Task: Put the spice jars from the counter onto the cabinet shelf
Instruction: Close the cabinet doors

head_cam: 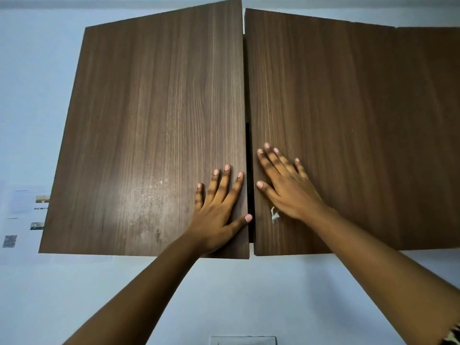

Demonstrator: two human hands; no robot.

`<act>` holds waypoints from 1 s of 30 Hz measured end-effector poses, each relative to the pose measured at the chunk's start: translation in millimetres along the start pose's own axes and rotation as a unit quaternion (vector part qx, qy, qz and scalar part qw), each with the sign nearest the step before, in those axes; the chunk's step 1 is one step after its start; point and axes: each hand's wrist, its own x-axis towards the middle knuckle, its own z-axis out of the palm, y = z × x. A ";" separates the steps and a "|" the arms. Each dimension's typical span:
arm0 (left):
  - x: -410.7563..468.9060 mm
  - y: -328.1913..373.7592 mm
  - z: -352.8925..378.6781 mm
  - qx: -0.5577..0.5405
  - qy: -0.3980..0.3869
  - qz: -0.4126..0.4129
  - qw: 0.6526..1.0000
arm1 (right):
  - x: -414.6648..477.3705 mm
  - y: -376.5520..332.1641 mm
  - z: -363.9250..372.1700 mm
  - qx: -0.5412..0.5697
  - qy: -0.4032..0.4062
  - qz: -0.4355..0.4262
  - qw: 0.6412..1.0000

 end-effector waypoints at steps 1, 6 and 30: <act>2.3 -1.7 0.9 0.001 -0.011 0.003 1.000 | -0.7 1.8 4.9 0.005 -0.003 0.020 1.000; 11.2 -4.6 5.7 -0.004 -0.061 0.005 0.998 | 1.3 1.0 20.0 0.012 0.005 0.045 0.999; 33.7 -16.6 45.0 0.040 -0.072 -0.027 0.996 | 18.9 6.3 62.8 -0.004 0.013 0.063 0.998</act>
